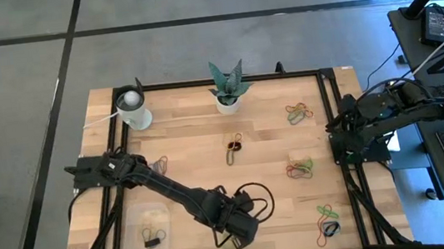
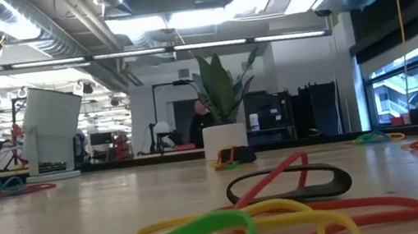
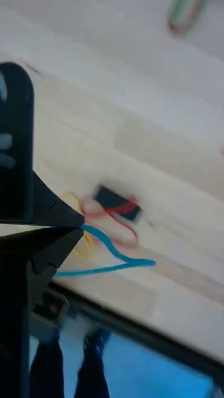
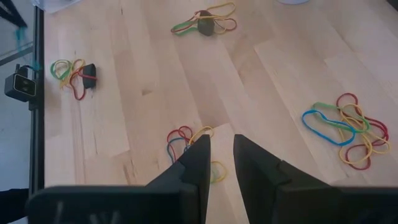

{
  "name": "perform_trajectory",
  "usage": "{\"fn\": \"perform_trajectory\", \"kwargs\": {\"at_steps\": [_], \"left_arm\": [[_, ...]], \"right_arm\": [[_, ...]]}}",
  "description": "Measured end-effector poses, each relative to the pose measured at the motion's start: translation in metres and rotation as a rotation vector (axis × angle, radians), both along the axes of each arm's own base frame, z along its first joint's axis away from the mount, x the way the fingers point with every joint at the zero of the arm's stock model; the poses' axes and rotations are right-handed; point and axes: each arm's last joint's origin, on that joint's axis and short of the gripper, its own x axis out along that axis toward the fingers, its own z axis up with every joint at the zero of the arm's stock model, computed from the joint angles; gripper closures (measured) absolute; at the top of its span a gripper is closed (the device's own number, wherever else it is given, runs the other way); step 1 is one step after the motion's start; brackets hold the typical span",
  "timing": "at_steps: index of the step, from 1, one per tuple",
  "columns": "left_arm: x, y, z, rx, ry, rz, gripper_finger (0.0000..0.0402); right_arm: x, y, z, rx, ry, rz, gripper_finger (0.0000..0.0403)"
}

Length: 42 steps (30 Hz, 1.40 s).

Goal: Pick and place rubber bands into bin
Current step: Put the blue rubber band into the transparent bin

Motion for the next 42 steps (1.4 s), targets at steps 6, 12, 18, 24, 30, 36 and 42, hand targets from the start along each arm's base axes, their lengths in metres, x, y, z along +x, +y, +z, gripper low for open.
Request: {"fn": "perform_trajectory", "kwargs": {"at_steps": [6, 12, 18, 24, 30, 36, 42], "left_arm": [[-0.018, 0.008, 0.008, 0.033, 0.163, 0.046, 0.0398], [-0.043, -0.001, 0.024, 0.015, 0.219, -0.025, 0.0398], [-0.066, -0.016, 0.046, 0.083, 0.113, -0.069, 0.0399], [-0.090, -0.028, 0.054, 0.116, 0.088, -0.136, 0.0399], [-0.131, -0.023, 0.048, 0.162, 0.158, -0.165, 0.0399], [-0.186, -0.001, 0.049, 0.165, 0.216, -0.163, 0.0399], [-0.229, 0.010, 0.037, 0.117, 0.208, -0.244, 0.0399]], "right_arm": [[0.000, 0.000, 0.000, 0.001, -0.002, -0.001, 0.0328], [0.002, 0.000, 0.002, 0.011, -0.031, -0.005, 0.0328], [0.006, 0.000, 0.006, 0.011, -0.083, -0.022, 0.0328], [0.008, 0.000, 0.009, 0.006, -0.137, -0.073, 0.0328], [0.011, -0.001, 0.011, 0.027, -0.173, -0.162, 0.0328], [0.017, -0.002, 0.013, 0.058, -0.199, -0.254, 0.0328], [0.027, -0.002, 0.012, 0.058, -0.204, -0.376, 0.0328]]}}
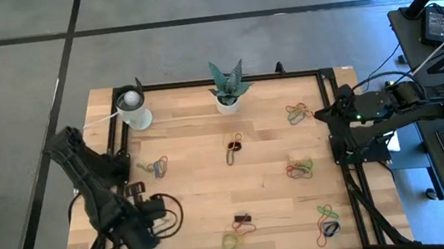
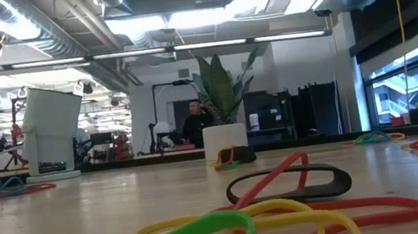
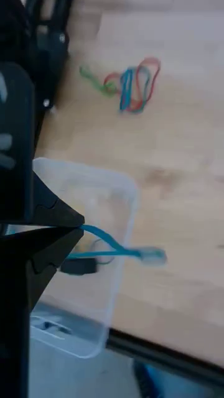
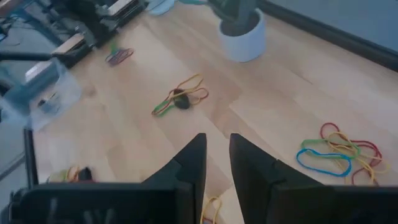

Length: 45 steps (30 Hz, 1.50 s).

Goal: Pick and place rubber bands into bin
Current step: Put the blue rubber band into the transparent bin, then put the green rubber band into the transparent bin

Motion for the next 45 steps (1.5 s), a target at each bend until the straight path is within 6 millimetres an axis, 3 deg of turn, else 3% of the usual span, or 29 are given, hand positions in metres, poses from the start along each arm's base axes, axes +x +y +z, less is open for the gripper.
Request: {"fn": "perform_trajectory", "kwargs": {"at_steps": [7, 12, 17, 24, 35, 40, 45], "left_arm": [[-0.028, -0.001, -0.047, -0.057, 0.030, -0.072, 0.0400], [-0.035, -0.005, -0.083, -0.096, 0.013, -0.104, 0.0400], [-0.037, -0.004, -0.102, -0.100, 0.010, -0.119, 0.0399], [-0.038, -0.003, -0.104, -0.079, 0.004, -0.143, 0.0380], [-0.040, -0.002, -0.101, -0.151, 0.078, -0.128, 0.0315], [-0.035, 0.012, -0.085, -0.230, 0.047, -0.029, 0.0311], [-0.029, 0.039, -0.060, -0.306, -0.067, 0.103, 0.0327]], "right_arm": [[0.020, 0.003, -0.001, 0.008, 0.016, -0.041, 0.0328], [0.035, 0.006, -0.002, 0.007, 0.018, -0.040, 0.0328], [0.045, 0.008, -0.005, 0.024, 0.033, -0.055, 0.0328], [0.050, 0.009, -0.007, 0.037, 0.047, -0.070, 0.0328], [0.049, 0.009, -0.007, 0.016, 0.056, -0.052, 0.0328], [0.049, 0.009, -0.007, -0.006, 0.065, -0.033, 0.0328], [0.049, 0.009, -0.007, -0.021, 0.073, -0.020, 0.0328]]}}
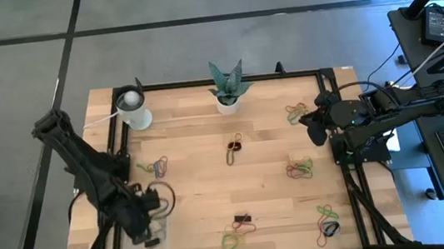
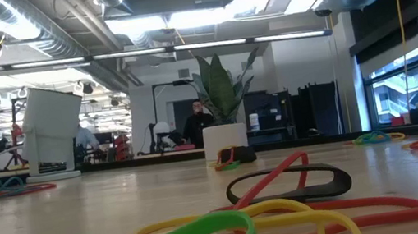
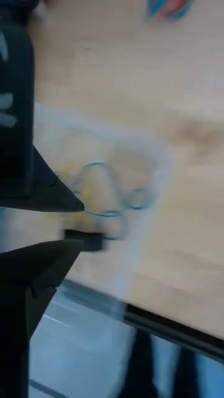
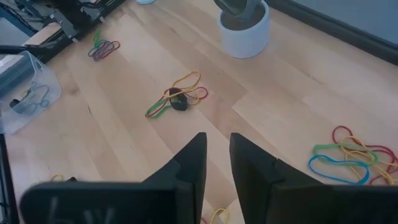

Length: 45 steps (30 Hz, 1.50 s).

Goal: Pick and place rubber bands into bin
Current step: Put the green rubber band into the transparent bin

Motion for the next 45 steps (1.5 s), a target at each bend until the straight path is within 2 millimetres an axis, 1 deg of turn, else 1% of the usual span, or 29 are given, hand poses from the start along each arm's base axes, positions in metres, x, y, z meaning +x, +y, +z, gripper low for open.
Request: {"fn": "perform_trajectory", "kwargs": {"at_steps": [4, 6, 8, 11, 15, 18, 22, 25, 30, 33, 35, 39, 42, 45], "left_arm": [[0.010, 0.022, 0.013, 0.035, -0.137, 0.047, 0.0346], [0.022, 0.030, 0.017, 0.043, -0.207, 0.033, 0.0357], [0.037, 0.039, 0.019, 0.044, -0.277, 0.022, 0.0370], [0.067, 0.052, 0.020, 0.051, -0.403, 0.026, 0.0393], [0.108, 0.071, 0.015, 0.073, -0.540, 0.021, 0.0398], [0.134, 0.085, 0.003, 0.087, -0.581, 0.006, 0.0400], [0.165, 0.098, -0.011, 0.120, -0.553, 0.009, 0.0400], [0.188, 0.103, -0.014, 0.150, -0.548, -0.003, 0.0399], [0.224, 0.102, -0.011, 0.210, -0.580, -0.087, 0.0401], [0.236, 0.100, -0.008, 0.240, -0.594, -0.132, 0.0399], [0.239, 0.099, -0.008, 0.258, -0.591, -0.153, 0.0399], [0.236, 0.101, -0.009, 0.289, -0.551, -0.178, 0.0399], [0.232, 0.102, -0.013, 0.324, -0.499, -0.212, 0.0398], [0.228, 0.104, -0.016, 0.341, -0.442, -0.245, 0.0398]], "right_arm": [[0.000, 0.000, 0.000, -0.004, 0.002, 0.004, 0.0328], [0.000, 0.000, 0.000, -0.020, 0.009, 0.018, 0.0328], [0.000, 0.000, 0.000, -0.037, 0.017, 0.035, 0.0328], [0.000, 0.000, 0.000, -0.058, 0.028, 0.054, 0.0328], [0.001, 0.000, -0.002, -0.060, 0.051, 0.061, 0.0328], [0.002, 0.002, -0.004, -0.057, 0.085, 0.108, 0.0328], [0.004, 0.004, -0.008, -0.037, 0.141, 0.164, 0.0339], [0.006, 0.005, -0.012, -0.038, 0.189, 0.192, 0.0355], [0.011, 0.008, -0.016, -0.017, 0.244, 0.272, 0.0394], [0.013, 0.009, -0.018, 0.006, 0.260, 0.302, 0.0396], [0.015, 0.010, -0.019, 0.030, 0.268, 0.300, 0.0396], [0.020, 0.021, -0.023, 0.092, 0.297, 0.354, 0.0400], [0.023, 0.034, -0.029, 0.143, 0.343, 0.362, 0.0401], [0.029, 0.051, -0.037, 0.197, 0.396, 0.349, 0.0401]]}}
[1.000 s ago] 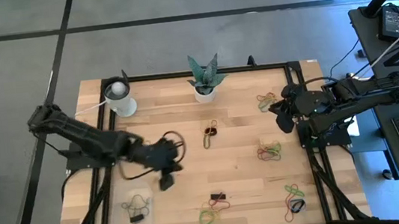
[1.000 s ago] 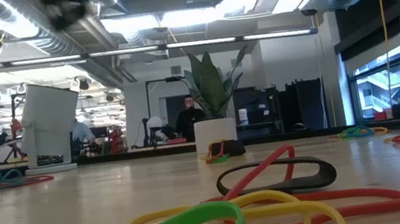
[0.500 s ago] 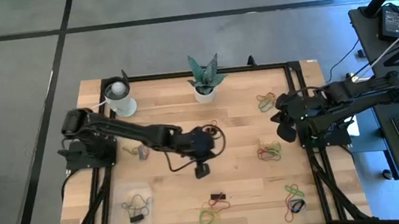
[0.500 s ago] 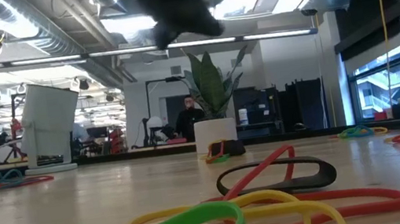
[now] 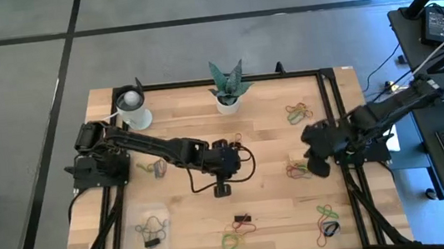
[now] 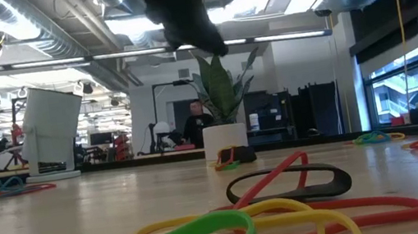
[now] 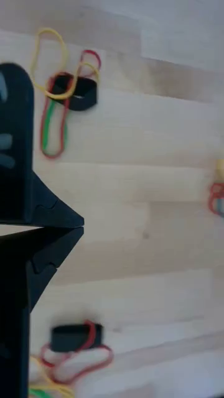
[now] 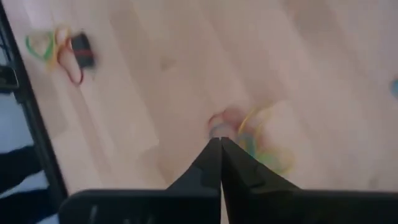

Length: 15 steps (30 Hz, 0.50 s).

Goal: Pick and place rubber bands into bin
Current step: Put the green rubber band into the transparent bin

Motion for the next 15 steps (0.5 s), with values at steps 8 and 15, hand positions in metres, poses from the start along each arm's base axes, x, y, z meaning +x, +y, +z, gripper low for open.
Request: {"fn": "perform_trajectory", "kwargs": {"at_steps": [8, 15], "left_arm": [[-0.005, 0.007, -0.004, 0.057, 0.070, -0.051, 0.0398], [-0.004, 0.007, -0.004, 0.105, 0.067, -0.118, 0.0398]], "right_arm": [[-0.001, 0.056, -0.028, 0.169, 0.311, -0.064, 0.0402], [-0.007, 0.092, -0.052, 0.152, 0.476, -0.180, 0.0385]]}}
